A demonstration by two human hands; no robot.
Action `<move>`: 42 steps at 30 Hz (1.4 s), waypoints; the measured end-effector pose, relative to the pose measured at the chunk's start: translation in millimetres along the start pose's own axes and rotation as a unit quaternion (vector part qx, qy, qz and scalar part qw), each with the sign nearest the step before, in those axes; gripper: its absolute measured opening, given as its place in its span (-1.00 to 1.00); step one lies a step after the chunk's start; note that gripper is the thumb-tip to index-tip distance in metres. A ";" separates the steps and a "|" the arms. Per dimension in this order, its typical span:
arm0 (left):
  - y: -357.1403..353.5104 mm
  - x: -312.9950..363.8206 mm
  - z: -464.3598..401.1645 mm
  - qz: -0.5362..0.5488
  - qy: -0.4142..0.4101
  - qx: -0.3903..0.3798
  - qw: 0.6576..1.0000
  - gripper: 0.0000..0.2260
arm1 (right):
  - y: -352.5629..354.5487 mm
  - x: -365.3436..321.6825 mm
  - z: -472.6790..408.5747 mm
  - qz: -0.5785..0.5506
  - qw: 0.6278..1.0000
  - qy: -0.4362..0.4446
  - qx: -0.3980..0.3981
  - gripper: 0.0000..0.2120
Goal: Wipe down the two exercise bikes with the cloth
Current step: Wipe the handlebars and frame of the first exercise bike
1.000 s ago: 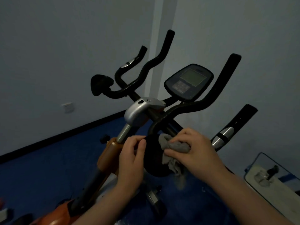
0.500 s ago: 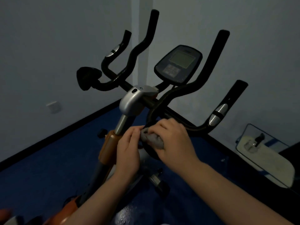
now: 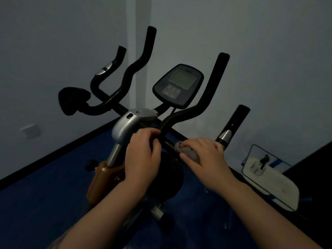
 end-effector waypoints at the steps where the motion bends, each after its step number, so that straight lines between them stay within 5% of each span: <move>1: 0.2 -1.7 3.5 -0.024 -0.022 0.013 0.999 -0.84 | -1.4 4.3 4.9 0.000 1.000 0.028 -0.007 -0.78; 7: 1.7 -2.6 9.3 -0.068 -0.053 0.032 0.996 -0.75 | -17.0 -7.5 -42.1 0.006 0.993 0.024 -0.113 -0.69; 14: 2.6 -2.9 10.8 -0.054 -0.045 0.040 0.997 -0.79 | -3.6 -2.1 -11.6 0.017 0.986 0.099 -0.133 -0.47; 19: 2.4 -3.1 11.2 -0.057 -0.050 0.047 0.996 -0.80 | -18.2 -15.3 -24.7 -0.047 0.993 0.072 -0.078 -0.54; 24: 2.3 -2.5 12.3 -0.062 -0.046 0.044 0.996 -0.81 | 5.5 11.2 -14.3 -0.010 0.987 0.107 -0.122 -0.55; 29: 2.1 -4.0 12.1 -0.058 -0.047 0.052 0.996 -0.79 | -13.3 -10.3 -28.7 -0.033 0.996 0.005 -0.086 -0.66; 32: 2.9 -3.7 10.9 -0.063 -0.046 0.047 0.996 -0.80 | -2.7 -2.5 -17.0 -0.033 0.993 0.048 -0.107 -0.68; 42: 2.1 -3.6 12.3 -0.059 -0.037 0.043 0.997 -0.83 | -14.2 -2.5 -35.6 -0.070 0.990 -0.064 -0.102 -0.61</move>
Point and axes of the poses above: each hand's wrist, its own z-axis away from the middle knuckle, its own y-axis out of the back of the hand, x = y × z, the point moved 1 cm from there along -z, towards the middle knuckle, and after that the axes turned 11 degrees about x, right-handed, at the moved point
